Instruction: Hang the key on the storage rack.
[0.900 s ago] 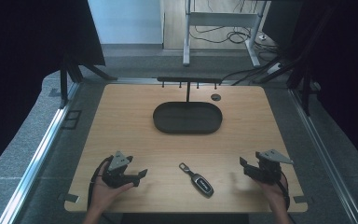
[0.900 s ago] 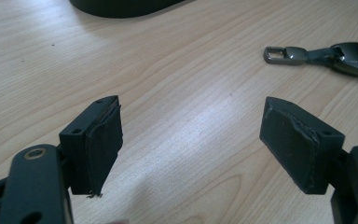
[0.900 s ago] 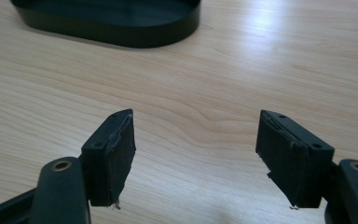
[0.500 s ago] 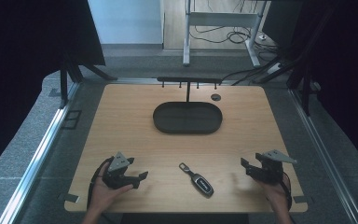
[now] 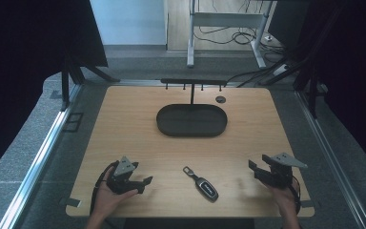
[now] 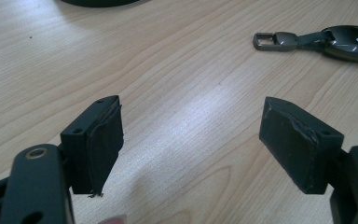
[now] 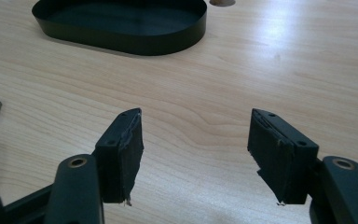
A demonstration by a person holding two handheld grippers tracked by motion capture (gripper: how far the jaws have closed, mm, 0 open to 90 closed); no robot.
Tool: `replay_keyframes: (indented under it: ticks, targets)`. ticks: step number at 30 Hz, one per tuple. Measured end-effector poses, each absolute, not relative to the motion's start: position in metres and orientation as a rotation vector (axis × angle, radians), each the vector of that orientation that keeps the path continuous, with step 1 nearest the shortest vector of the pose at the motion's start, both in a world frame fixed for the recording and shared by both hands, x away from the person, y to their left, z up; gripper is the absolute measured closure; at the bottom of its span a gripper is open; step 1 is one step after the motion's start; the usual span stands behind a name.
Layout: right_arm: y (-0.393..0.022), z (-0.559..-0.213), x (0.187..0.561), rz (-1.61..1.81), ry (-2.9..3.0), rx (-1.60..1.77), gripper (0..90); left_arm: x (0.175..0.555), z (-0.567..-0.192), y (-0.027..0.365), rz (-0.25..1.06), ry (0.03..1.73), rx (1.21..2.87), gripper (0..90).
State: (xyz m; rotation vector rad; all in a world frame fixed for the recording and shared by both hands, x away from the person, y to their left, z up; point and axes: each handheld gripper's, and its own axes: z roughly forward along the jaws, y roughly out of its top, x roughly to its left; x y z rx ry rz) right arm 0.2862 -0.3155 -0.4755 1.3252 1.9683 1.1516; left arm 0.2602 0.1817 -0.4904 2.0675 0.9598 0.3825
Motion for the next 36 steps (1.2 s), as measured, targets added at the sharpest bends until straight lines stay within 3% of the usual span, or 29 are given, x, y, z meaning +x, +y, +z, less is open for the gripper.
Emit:
replay_keyframes:
  ticks: [36]
  targets:
    - [-0.282, -0.441, 0.275, 1.2, 2.088, 1.219, 42.5, 0.258, -0.489, 0.18, 0.383, 0.944, 2.072, 23.0]
